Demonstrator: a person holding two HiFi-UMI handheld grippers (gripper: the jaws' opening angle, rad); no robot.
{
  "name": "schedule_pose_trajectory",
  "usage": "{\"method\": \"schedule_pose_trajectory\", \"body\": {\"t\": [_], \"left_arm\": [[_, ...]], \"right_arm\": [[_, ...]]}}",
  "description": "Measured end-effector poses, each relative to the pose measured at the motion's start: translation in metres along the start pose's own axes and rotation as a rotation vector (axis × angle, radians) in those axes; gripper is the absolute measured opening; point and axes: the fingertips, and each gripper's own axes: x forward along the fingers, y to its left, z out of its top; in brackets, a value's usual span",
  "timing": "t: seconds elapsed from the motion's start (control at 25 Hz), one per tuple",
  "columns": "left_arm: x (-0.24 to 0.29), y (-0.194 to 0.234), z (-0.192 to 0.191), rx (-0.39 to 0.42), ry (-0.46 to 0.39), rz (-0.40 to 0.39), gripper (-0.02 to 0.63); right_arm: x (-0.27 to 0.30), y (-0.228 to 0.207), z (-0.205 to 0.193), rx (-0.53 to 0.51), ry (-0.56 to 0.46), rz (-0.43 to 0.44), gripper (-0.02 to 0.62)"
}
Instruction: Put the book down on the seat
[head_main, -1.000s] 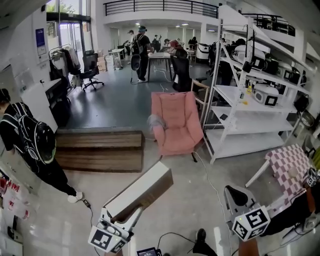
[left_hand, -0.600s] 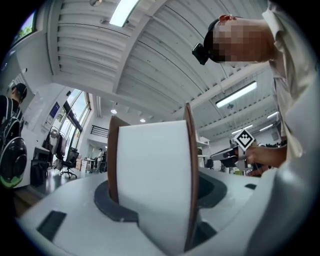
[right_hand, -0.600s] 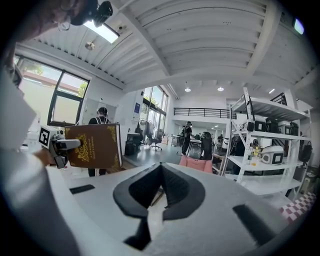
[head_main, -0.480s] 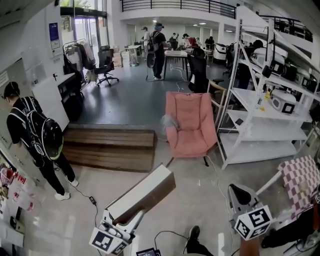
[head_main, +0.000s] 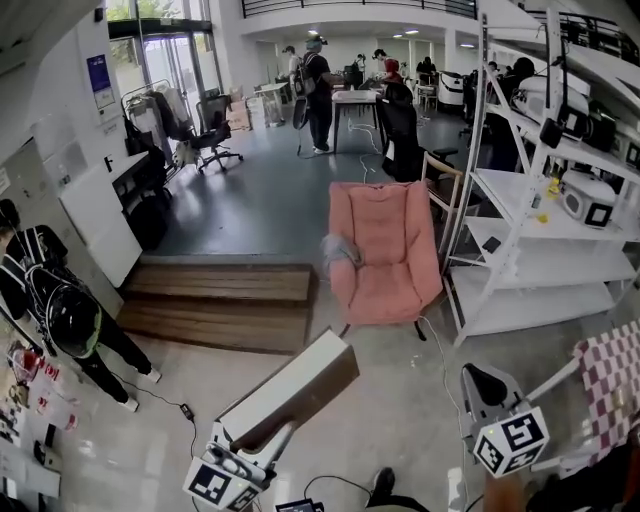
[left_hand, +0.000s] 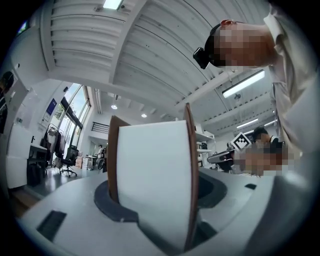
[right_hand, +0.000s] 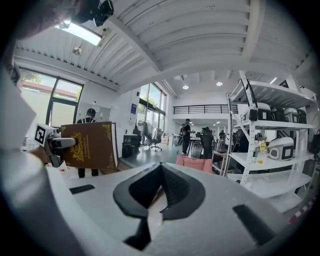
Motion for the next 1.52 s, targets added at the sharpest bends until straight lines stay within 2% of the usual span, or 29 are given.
{"method": "schedule_pose_trajectory", "body": {"t": [0.2,0.72,0.88,1.2,1.52], "left_arm": [[0.074,-0.006,-0.001,0.010,0.022,0.010,0.278],[0.229,-0.006,-0.020,0.046,0.090,0.011,0.276],[0.274,-0.011,-0.014,0.066,0.062,0.016,0.278],[0.334,-0.021,-0.005,0.093,0.055,-0.060,0.276],[0.406,0.009,-0.024,0.071,0.032,-0.173,0.276]], "right_arm": [[0.045,-0.066,-0.005,0.026,0.004,0.023,-0.009],[0.124,-0.190,-0.028,0.083,0.028,0.051,-0.009],[0.139,-0.221,-0.030,0.092,0.020,0.046,-0.009],[0.142,-0.256,-0.038,0.130,0.021,0.010,-0.009],[0.164,-0.296,-0.045,0.130,0.044,-0.127,-0.009]]}}
